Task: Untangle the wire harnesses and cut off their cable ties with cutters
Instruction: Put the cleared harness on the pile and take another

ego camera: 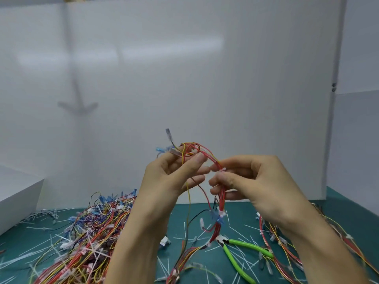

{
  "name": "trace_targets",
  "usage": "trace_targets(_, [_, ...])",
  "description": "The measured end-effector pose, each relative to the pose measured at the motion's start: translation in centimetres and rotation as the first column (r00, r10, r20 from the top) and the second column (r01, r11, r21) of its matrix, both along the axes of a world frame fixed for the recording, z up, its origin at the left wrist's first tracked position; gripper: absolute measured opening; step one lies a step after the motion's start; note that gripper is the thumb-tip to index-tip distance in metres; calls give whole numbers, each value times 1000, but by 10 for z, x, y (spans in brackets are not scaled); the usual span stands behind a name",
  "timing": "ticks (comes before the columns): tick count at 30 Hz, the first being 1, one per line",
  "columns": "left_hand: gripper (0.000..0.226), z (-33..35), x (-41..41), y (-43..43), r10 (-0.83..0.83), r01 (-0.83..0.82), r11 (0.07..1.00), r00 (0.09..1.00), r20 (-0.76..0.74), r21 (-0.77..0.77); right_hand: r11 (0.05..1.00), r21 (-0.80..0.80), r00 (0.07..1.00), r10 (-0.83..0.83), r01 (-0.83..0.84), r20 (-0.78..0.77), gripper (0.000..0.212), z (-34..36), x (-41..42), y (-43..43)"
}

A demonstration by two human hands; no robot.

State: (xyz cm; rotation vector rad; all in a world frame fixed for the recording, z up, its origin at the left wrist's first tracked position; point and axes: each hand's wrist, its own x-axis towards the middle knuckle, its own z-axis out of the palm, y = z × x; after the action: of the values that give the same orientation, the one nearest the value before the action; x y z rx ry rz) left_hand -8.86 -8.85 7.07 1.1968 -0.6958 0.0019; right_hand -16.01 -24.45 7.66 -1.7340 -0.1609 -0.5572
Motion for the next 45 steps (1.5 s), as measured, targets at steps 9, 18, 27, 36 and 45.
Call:
trace_targets(9, [37,-3,0,7,-134,89,879,989,64,469,976,200,975,-124,86,183,15,-3,7,-2])
trace_targets(18, [17,-8,0,-6,-68,11,908,990,121,418,957,283,971,-126,65,201,14,-9,18,6])
trace_targets(27, [14,-8,5,-8,-6,10,992,999,-36,127,950,55,914,-311,308,260,11,-12,15,0])
trace_targets(36, [11,-6,8,-5,13,-21,996,996,-90,-86,873,-248,905,-425,420,34,39,-12,12,-6])
trace_targets(45, [24,-7,5,-13,-41,29,992,994,-99,-120,978,-209,999,11,-21,-48,9,-15,17,6])
